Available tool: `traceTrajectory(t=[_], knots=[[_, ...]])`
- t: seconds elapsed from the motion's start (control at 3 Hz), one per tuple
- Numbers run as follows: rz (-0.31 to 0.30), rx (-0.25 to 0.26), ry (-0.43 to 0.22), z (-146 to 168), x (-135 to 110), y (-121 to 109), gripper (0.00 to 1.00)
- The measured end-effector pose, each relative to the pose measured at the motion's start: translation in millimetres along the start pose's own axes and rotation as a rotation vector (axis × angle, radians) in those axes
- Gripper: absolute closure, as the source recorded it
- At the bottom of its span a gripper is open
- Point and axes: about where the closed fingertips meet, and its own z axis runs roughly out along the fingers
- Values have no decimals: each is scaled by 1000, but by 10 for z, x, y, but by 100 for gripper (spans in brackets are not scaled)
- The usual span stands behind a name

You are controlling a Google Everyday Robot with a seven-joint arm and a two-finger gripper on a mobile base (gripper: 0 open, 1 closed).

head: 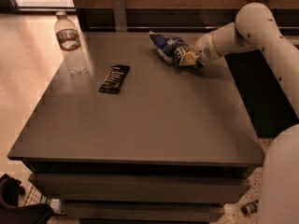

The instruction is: Pick blue chip bag

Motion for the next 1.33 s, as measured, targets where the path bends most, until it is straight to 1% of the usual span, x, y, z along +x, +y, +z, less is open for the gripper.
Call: traceTrajectory(t=[0.33, 0.67, 1.33], knots=[[11, -27, 9, -2, -57, 31, 100], [-9, -7, 15, -300, -303, 104, 100], [-72, 35, -7, -752, -692, 241, 100]])
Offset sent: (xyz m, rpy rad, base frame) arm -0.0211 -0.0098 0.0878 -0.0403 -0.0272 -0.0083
